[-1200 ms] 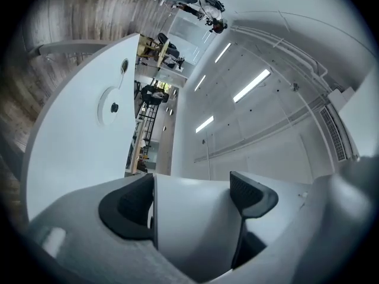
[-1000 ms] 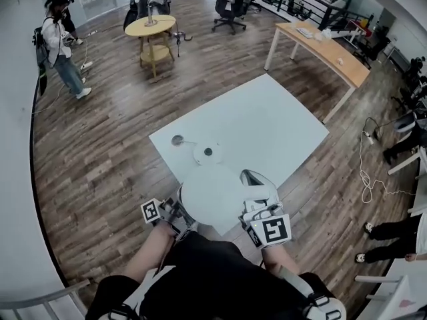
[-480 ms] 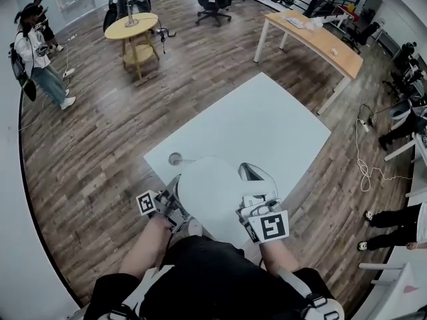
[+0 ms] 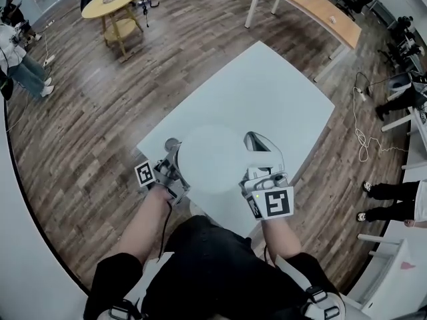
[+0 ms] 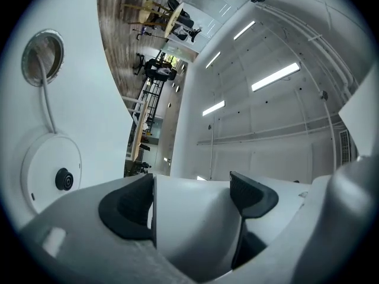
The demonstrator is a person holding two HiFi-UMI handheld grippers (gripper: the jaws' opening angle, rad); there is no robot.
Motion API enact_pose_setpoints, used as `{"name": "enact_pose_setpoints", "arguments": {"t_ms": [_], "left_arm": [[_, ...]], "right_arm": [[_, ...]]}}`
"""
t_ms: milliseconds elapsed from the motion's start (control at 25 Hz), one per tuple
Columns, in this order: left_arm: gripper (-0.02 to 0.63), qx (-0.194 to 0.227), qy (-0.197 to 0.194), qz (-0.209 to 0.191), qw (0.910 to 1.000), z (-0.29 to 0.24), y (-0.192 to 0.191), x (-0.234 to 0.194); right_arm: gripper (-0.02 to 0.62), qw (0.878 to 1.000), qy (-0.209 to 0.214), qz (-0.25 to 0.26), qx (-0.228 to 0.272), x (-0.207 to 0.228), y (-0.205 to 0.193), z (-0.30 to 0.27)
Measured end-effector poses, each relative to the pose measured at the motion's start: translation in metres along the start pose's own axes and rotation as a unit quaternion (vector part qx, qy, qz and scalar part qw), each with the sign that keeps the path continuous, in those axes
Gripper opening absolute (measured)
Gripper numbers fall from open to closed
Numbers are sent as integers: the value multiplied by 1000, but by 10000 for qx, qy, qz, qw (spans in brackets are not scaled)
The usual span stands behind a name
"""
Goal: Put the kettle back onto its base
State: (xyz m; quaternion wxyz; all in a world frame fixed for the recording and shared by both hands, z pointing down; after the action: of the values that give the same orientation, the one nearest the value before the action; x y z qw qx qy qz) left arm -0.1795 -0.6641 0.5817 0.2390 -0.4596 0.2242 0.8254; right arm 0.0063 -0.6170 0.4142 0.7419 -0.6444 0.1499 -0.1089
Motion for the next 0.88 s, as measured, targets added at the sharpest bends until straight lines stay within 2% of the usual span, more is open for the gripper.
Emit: {"name": "enact_pose_setpoints", "arguments": {"t_ms": [160,320,400,480,600,720,800,880], "left_arm": [[410,25,115,-36,9999,-9,8,-13],[408,2,431,-123,9990,-13,17,-25],[408,-15,645,-271,9975,-13,21,-29],[408,6,922,-589,9940,-11,26,-31],[408,97,1474,-1312,9803,-5,38,-31],[408,130,2011,-2176,9550,-2,50,-23],[408,62,2116,-2594,9423,-7,51,-13],[408,-22,2131,-2845,9347,-13,48,-6]], "right_arm": [[5,9999,-138,44,-58,9,-9,-6],[4,9996,-264,-4,-98,18,-22,-12],[5,9993,-338,-83,-140,22,-32,-14],[5,9989,-408,-162,-182,25,-42,-15],[5,9985,-455,-183,-243,29,-54,-18],[5,9985,-463,-33,-302,30,-64,-21],[5,9981,-504,15,-360,32,-72,-23],[5,9976,-544,-5,-418,34,-81,-23]]}}
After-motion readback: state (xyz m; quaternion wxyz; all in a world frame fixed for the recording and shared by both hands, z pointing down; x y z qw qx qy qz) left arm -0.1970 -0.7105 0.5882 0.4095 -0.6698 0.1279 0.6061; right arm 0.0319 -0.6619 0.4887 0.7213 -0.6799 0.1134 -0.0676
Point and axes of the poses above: the fingertips, and each gripper's own axes: z backward along the fingers, x to its right, y out of its top, the point moved 5 cm from there along z, backward along the fingers, and after that the axes turned 1 degree about x, right-handed, at the moved point
